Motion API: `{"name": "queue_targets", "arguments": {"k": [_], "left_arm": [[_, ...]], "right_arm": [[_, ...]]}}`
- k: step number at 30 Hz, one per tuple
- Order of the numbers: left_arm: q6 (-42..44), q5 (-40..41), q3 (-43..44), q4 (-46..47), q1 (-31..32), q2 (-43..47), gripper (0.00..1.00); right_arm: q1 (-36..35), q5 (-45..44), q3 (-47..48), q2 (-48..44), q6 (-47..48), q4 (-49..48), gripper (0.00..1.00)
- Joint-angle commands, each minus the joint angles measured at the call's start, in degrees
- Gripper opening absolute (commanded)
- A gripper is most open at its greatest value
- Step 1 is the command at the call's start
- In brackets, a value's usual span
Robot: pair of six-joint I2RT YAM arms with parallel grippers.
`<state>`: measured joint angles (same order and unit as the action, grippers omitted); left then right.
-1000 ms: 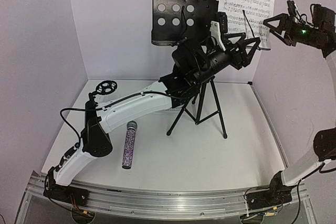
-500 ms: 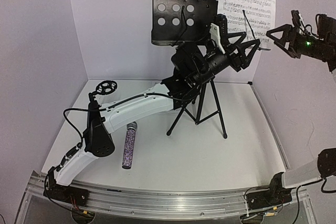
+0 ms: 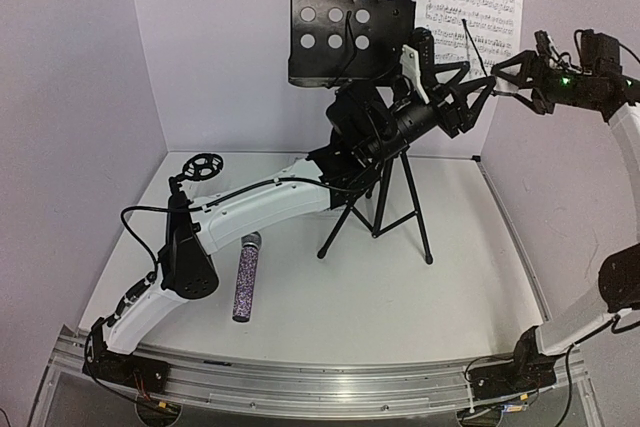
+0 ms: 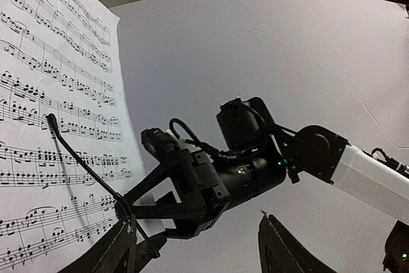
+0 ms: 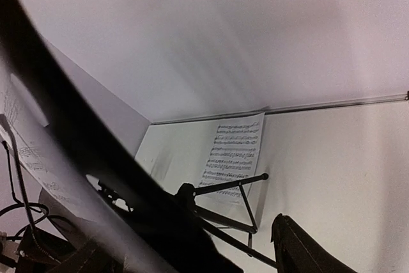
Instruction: Pack up the instrument practice props
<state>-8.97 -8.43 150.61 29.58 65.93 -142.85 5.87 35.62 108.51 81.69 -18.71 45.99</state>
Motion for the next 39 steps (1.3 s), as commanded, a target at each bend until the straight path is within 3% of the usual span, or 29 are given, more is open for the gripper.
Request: {"name": "queue_targets", "arguments": {"k": [1,14,29,39], "left_arm": [[0.2,-1.2,0.0,1.1,-0.3,2.8,0.65],[0.0,-1.2,-1.5,-0.8,-0.3,5.1,0.64],[3.4,-0.8,-1.3,-0.1,-0.7,4.8,0.64],[6.8,-3.9,2.5,3.3,-2.2,0.2,0.56]], "right_arm": [[0.1,10.2,2.8,0.5,-1.0,-3.7,0.72],[0.1,15.5,-2.8,-4.2,-2.2,-4.0,0.36],[0.0,14.5,-9.0,-10.3,-3.8,-3.9,0.32],[0.0,13.9,-7.7,-9.3,-3.8,-3.7,0.33]]}}
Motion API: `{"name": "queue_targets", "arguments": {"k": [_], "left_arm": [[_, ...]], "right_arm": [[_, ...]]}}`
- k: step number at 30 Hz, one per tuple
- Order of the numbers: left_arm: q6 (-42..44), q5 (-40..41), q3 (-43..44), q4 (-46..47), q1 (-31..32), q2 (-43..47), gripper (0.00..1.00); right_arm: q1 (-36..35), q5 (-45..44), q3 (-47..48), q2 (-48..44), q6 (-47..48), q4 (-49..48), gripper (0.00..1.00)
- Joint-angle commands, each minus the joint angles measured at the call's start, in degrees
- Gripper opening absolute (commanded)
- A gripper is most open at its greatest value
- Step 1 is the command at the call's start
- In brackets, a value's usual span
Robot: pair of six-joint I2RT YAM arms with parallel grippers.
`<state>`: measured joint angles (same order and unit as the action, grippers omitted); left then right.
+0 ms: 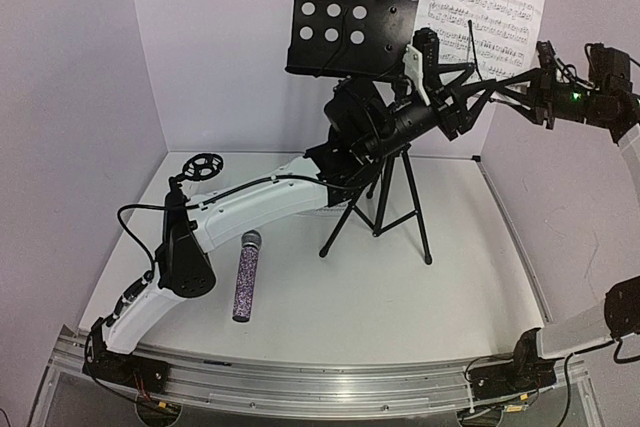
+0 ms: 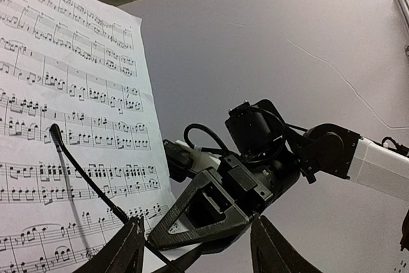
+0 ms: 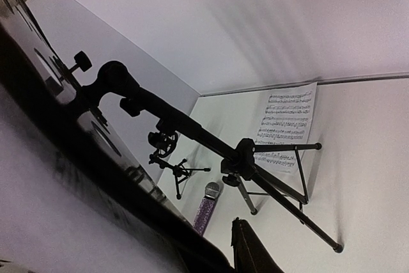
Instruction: Pack up the instrument practice props
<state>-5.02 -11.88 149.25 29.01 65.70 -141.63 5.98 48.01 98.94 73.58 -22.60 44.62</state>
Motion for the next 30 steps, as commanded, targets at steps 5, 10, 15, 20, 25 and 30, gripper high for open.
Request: {"name": "queue_targets", "arguments": {"k": [5,10,15,20,25,30], "left_arm": [[3.7,-0.2,4.1,4.1,-3.6,-2.6,0.56],[4.3,-1.8,3.3,4.1,-4.4,-2.3,0.56],[5.5,-3.9,-4.0,6.1,-4.4,2.5,0.55],[8.2,-14.6,-13.6,4.2,-3.8,10.4,0.54],[18.2,-22.6,-35.5,-1.1,-0.6,25.5,0.56],[24.0,-24.2,-61.5,-8.6,0.9,41.6,0.58]], "right_arm": [[-0.1,1.6,3.0,-0.8,-0.2,-2.3,0.33],[-0.1,1.6,4.1,-0.3,0.0,-2.1,0.33],[-0.1,1.6,3.4,-0.6,0.1,-2.1,0.37],[-0.1,0.9,3.3,-1.0,0.5,-1.8,0.40],[-0.1,1.0,3.5,-1.2,1.2,-1.4,0.41],[-0.1,1.3,4.9,-0.5,1.7,-0.9,0.41]]}}
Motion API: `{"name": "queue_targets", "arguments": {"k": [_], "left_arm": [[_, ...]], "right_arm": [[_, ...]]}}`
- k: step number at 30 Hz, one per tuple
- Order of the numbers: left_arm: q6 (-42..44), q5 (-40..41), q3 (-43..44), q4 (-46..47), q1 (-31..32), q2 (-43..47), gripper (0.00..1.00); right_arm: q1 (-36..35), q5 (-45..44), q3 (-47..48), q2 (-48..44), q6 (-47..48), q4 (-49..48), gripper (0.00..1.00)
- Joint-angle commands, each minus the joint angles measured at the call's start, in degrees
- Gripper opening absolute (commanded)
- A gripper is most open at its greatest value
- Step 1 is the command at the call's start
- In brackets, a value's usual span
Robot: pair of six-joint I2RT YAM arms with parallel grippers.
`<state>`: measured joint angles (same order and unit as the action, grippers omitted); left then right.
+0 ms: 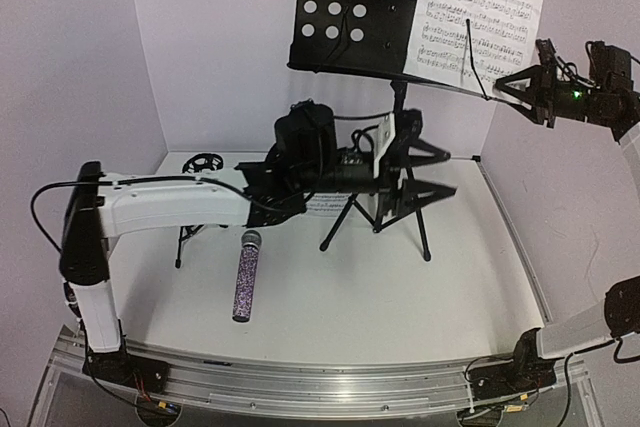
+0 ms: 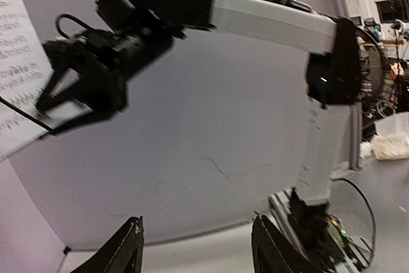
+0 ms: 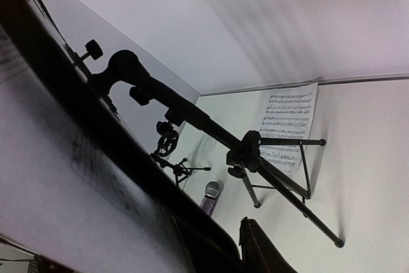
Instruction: Pack up the instrument practice props
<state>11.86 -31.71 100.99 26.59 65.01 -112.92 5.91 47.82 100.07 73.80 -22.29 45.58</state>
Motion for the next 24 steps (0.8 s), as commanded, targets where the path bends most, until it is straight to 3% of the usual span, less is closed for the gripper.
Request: {"name": "queue_targets", "arguments": {"k": [1,5,8,13,24], "left_arm": [[8.0,-2.5,-17.0,-8.2,1.5,15.0,0.59],[7.4,5.0,-28.6,-11.5,-1.2,20.7,0.63],[3.9,10.3,-31.1,-11.9,-7.3,20.0,0.66],[8.1,15.6,-36.2,-7.6,-13.2,17.9,0.72],[11.2,16.4,-32.0,-8.7,-16.8,3.0,0.77]], "right_arm": [[0.0,1.6,4.0,-0.4,1.5,-1.8,0.41],[0.0,1.6,4.6,0.0,2.1,-1.4,0.41],[0.0,1.7,4.8,0.1,2.5,-1.3,0.41],[0.0,1.1,5.7,0.5,2.9,-1.0,0.41],[0.0,0.6,7.4,0.8,3.2,-0.6,0.40]]}}
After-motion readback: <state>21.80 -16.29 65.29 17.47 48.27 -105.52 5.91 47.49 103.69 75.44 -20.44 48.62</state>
